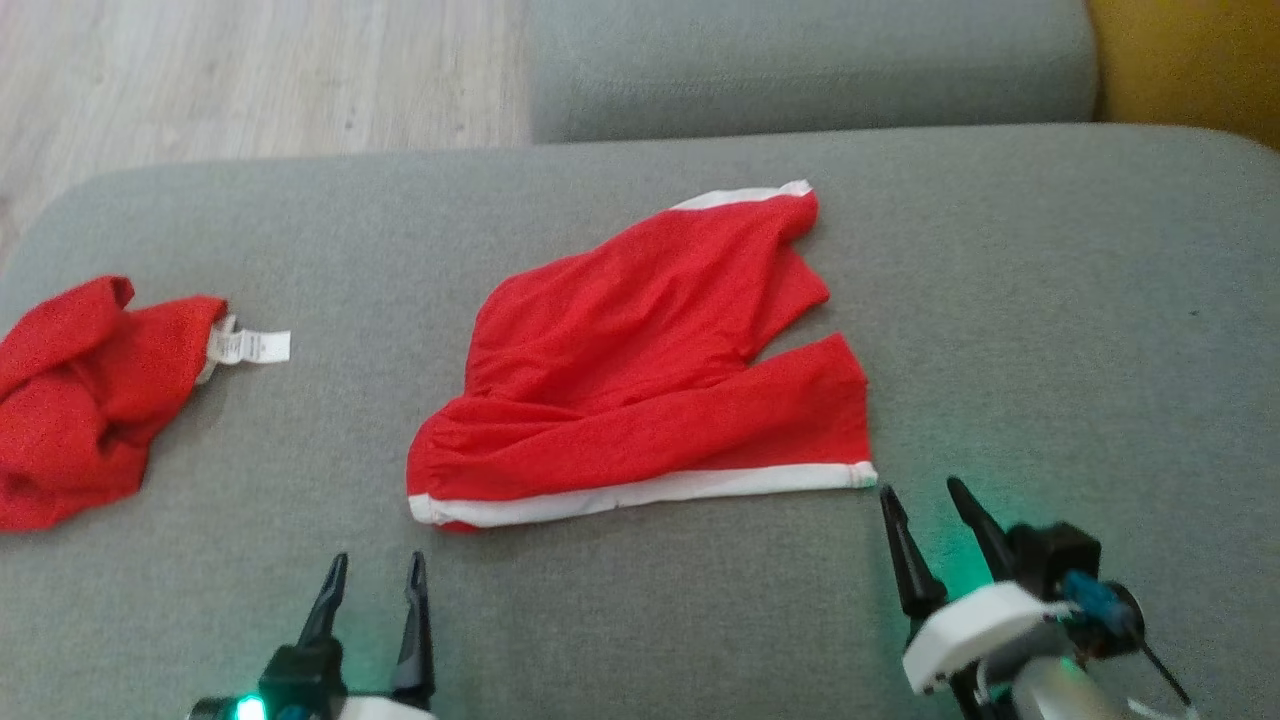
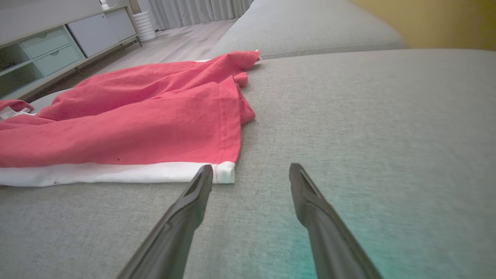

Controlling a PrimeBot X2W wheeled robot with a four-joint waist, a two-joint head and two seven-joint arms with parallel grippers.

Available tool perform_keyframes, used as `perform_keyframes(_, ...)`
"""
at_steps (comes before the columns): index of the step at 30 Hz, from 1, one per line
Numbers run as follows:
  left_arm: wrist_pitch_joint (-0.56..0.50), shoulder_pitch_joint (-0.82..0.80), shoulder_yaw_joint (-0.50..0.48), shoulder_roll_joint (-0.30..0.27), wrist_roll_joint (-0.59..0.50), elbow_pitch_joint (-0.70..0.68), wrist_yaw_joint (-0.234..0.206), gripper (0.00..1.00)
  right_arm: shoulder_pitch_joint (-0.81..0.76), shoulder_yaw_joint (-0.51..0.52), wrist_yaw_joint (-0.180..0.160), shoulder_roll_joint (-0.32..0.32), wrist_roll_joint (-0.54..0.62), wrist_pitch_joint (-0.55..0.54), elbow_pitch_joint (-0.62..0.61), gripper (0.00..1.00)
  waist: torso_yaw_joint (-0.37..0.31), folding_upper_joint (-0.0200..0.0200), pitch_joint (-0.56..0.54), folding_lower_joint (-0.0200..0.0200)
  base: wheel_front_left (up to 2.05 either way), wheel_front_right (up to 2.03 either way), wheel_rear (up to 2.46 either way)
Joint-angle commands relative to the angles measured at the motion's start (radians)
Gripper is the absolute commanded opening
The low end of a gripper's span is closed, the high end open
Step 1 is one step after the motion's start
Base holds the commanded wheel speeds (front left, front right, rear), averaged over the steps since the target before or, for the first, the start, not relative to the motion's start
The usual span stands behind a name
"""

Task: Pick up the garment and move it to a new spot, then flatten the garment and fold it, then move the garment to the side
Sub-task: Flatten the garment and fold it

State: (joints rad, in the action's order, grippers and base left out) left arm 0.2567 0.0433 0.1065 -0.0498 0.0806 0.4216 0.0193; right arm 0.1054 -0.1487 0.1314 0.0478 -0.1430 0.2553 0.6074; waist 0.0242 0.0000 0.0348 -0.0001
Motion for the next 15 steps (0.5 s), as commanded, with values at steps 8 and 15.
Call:
perform_keyframes(8, 0.005, -0.086, 0.039, -0.001, 0.045, -0.001, 0.009, 1.00, 0.165, -0.050, -0.001, 0.002, -0.049, 0.006, 0.130, 1.00, 0.051, 0.0000, 0.070, 0.0001, 0.00, 0.00, 0.00)
perform_keyframes(15, 0.005, -0.094, 0.034, -0.001, 0.055, 0.010, 0.005, 1.00, 0.182, -0.100, -0.001, 0.002, -0.050, 0.006, 0.283, 0.22, 0.055, 0.0000, 0.079, 0.0001, 0.00, 0.00, 0.00)
